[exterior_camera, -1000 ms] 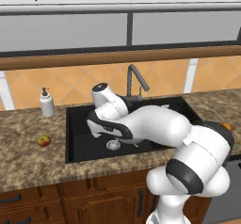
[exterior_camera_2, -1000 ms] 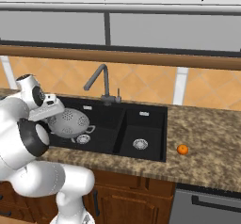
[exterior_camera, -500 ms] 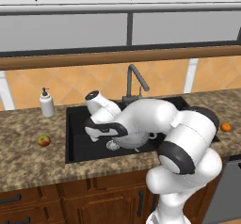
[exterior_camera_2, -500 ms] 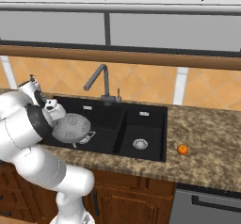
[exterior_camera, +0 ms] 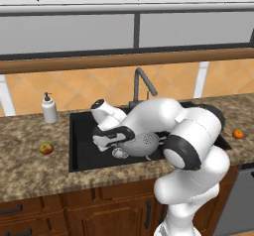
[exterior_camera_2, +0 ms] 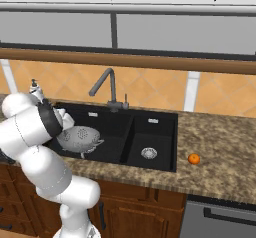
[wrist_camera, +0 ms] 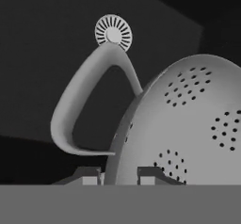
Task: Put the colander in the sink, put the apple, tangerine in the colander, and turn on the sink faucet and pour water over the colander.
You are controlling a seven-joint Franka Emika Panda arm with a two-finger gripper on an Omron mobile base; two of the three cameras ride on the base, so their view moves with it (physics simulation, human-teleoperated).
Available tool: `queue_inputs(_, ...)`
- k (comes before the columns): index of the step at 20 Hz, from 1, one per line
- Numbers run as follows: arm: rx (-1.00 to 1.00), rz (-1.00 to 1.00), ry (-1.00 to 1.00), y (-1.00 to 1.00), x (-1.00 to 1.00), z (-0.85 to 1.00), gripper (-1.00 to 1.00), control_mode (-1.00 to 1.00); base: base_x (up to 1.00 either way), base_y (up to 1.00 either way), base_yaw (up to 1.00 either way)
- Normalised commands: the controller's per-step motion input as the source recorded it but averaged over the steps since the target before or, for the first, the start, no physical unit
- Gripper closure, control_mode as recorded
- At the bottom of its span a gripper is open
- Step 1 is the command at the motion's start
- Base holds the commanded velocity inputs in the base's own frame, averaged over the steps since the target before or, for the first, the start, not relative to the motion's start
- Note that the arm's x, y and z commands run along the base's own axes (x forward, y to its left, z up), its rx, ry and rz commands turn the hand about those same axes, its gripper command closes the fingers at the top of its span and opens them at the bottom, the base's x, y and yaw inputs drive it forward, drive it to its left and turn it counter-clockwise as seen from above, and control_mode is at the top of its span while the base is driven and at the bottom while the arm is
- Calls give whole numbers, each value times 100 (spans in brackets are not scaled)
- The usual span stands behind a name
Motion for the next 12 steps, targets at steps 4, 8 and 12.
queue_inputs(4, -1, -1, 0, -10, 9, -47, 100, -100, 0, 0, 0)
queue_inputs(8, -1, -2, -5, -15, 23, -19, 100, -100, 0, 0, 0)
queue_inputs(12, 0, 0, -4, -1, 21, -1, 100, -100, 0, 0, 0)
